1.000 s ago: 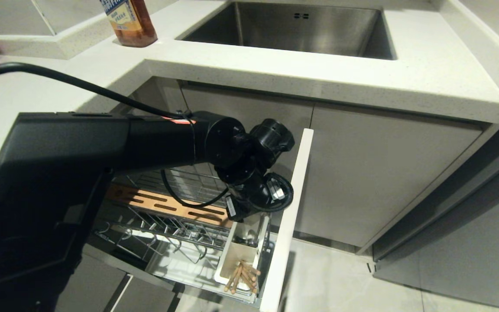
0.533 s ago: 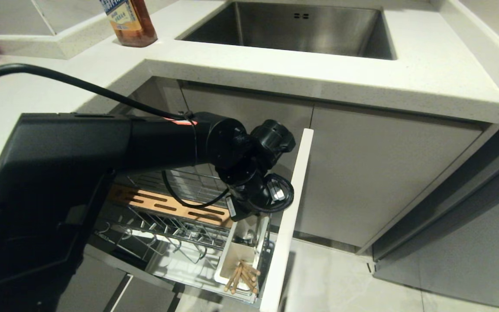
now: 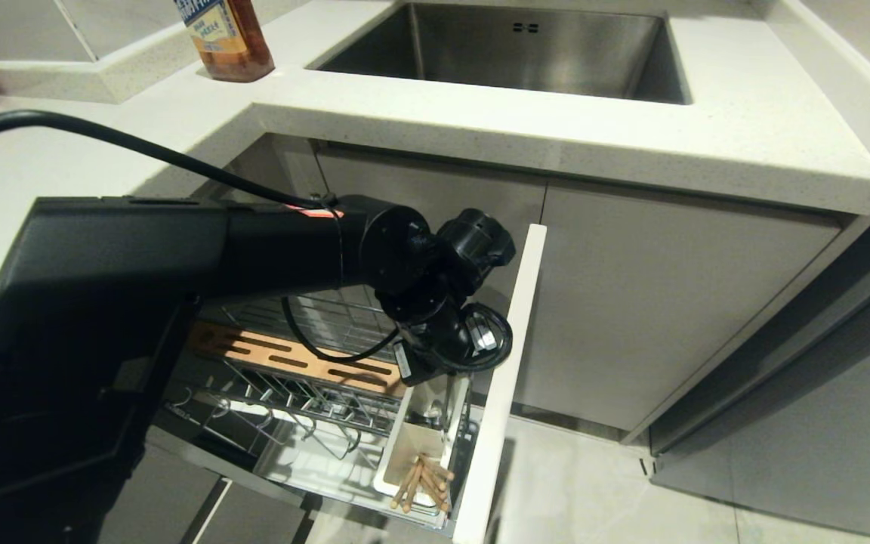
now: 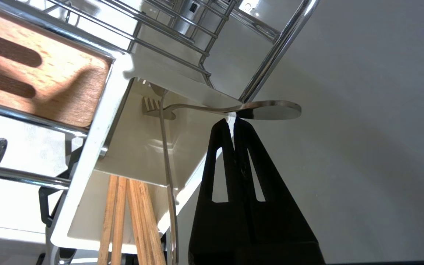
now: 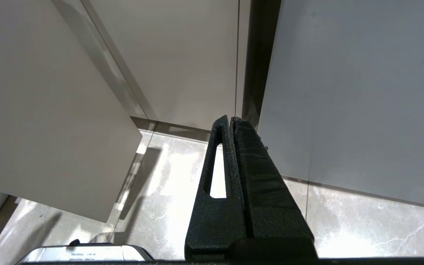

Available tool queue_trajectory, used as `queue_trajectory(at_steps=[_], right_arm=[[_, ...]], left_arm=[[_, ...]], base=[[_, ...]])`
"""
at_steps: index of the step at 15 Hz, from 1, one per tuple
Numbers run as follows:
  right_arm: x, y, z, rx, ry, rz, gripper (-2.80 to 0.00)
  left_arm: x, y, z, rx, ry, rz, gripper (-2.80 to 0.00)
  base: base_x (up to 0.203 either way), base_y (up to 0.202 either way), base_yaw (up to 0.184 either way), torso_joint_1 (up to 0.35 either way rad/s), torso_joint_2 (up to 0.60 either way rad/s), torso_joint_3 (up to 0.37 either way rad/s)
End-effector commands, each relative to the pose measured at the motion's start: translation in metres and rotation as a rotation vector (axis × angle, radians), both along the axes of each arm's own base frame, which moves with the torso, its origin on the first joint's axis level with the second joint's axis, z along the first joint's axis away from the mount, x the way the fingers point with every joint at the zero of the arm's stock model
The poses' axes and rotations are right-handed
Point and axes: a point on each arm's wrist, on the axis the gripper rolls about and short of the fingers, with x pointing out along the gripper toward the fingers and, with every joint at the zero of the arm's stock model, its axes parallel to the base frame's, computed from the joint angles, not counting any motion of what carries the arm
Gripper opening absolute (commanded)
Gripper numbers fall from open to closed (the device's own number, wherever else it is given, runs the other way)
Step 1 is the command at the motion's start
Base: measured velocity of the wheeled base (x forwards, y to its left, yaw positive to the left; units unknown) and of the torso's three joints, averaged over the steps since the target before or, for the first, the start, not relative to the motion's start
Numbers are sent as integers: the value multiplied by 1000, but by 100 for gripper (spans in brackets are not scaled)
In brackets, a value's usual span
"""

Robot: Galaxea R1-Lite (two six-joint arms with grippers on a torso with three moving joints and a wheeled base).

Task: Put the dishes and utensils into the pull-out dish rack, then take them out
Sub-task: Take the spoon out of the cupboard

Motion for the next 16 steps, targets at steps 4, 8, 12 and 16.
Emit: queue_trajectory(at_steps=[4,8,12,16], right_arm=[[0,0,0,0,-1,0,-280],[0,0,0,0,-1,0,-280],[0,0,0,0,-1,0,-280],[0,0,0,0,-1,0,-280]], left_arm=[[-6,6,15,-2,-44,22,-280],[-8,9,22,-13,-60,27,0],[-7,7,20,-19,-55,29,0],[0,2,9,-26,-45,46,0]], base=[[0,0,0,0,0,0],[0,0,0,0,0,0],[0,0,0,0,0,0],[0,0,0,0,0,0]])
